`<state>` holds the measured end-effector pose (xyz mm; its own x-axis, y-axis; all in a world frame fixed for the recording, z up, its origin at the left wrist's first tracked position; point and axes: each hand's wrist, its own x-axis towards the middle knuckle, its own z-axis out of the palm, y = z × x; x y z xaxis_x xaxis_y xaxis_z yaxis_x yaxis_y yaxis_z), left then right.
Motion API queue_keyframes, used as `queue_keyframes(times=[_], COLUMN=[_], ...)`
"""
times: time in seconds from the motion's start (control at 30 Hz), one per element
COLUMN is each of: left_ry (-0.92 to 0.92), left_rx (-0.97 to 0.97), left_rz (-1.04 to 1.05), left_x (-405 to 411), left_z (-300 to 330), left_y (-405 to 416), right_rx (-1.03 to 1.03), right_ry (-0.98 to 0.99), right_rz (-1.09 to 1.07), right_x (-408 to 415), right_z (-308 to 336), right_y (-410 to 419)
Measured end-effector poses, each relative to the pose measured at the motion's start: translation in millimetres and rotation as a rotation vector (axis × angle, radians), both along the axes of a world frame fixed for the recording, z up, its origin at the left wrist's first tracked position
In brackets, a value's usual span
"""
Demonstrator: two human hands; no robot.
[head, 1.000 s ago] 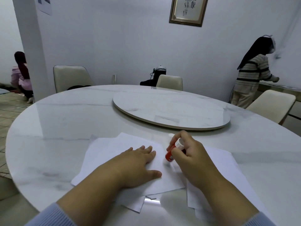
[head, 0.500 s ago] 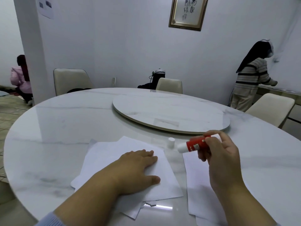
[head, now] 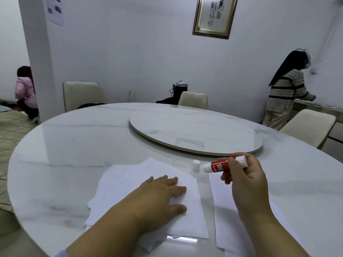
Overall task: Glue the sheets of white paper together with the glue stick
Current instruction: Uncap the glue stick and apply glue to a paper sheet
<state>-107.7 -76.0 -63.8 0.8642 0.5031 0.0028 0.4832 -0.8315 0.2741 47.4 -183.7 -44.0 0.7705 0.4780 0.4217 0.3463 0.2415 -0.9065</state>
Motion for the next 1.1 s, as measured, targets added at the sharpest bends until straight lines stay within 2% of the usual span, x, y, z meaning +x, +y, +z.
queue_keyframes(times=[0.07,0.17,0.27,0.37,0.6,0.87,1.1], left_ry=[0.018,0.025,0.163,0.24,0.211,0.186,0.202], left_rx=[0.033,0.077,0.068,0.008,0.052,0.041,0.034], left_rz=[0.012,0.183,0.363,0.374,0.379,0.374,0.375], left_x=[-2,-7,-15,-18,-17,-17,-18], left_z=[5,6,-2,-5,-11,-5,-4], left_y=[-6,-16,-18,-19,-19,-22,-21], right_rx=[-0.028,-0.073,-0.16,-0.269,-0.434,-0.497,-0.577], right_ry=[-0.053,-0.133,-0.224,-0.258,-0.333,-0.291,-0.383], right_rz=[0.036,0.086,0.213,0.344,0.579,0.604,0.494], right_x=[-3,-10,-25,-48,-82,-66,-36], right_z=[-2,6,21,27,14,6,11], right_y=[1,9,28,54,98,93,72])
